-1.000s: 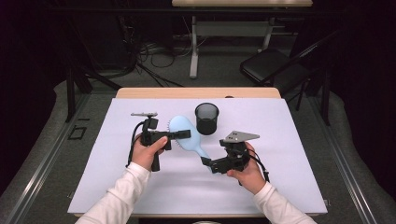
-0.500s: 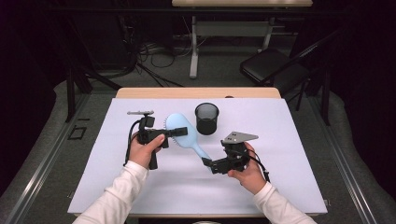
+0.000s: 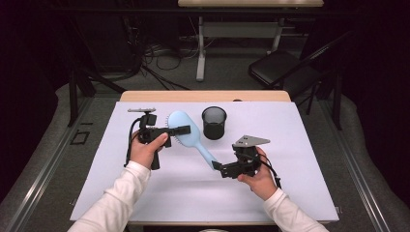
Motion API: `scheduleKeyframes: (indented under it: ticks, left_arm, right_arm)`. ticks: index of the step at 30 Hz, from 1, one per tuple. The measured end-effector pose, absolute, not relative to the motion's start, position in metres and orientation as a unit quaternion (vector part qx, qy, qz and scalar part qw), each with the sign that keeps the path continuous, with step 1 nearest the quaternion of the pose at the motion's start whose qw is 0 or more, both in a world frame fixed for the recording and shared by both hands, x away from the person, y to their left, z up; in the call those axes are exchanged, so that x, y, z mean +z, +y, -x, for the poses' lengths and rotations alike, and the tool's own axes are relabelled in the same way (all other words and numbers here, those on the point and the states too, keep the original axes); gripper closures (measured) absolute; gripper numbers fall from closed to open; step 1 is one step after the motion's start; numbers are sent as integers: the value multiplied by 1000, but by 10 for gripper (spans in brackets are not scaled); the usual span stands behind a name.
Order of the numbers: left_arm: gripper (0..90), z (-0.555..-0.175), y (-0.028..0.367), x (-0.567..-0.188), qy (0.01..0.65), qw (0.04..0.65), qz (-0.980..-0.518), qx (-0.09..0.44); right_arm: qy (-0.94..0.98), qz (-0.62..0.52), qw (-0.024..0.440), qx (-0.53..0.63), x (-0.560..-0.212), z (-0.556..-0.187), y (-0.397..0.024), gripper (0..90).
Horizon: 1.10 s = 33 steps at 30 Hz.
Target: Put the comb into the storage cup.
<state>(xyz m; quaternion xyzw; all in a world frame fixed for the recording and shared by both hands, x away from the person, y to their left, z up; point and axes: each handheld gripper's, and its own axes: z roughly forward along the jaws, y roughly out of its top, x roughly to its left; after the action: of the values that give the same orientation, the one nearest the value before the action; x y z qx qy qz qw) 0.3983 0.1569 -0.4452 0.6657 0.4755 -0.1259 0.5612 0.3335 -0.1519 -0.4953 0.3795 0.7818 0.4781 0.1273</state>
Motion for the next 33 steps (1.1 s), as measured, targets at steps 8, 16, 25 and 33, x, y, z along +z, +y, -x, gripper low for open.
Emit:
scheduleKeyframes:
  ticks: [8, 16, 25, 33]
  left_arm:
    - [499, -406, 157, -435, 484, 553, -669, -108]
    - [497, -413, 152, -425, 482, 552, -675, -83]
    - [497, -421, 149, -419, 481, 553, -679, -52]
    - [496, -425, 146, -413, 477, 549, -686, -30]
  right_arm:
    - [782, -382, 126, 476, -497, -334, -152, 0]
    - [783, -383, 122, 475, -498, -335, -152, 0]
    - [783, -386, 121, 473, -500, -336, -153, 0]
    - [782, -387, 121, 473, -500, -336, -153, 0]
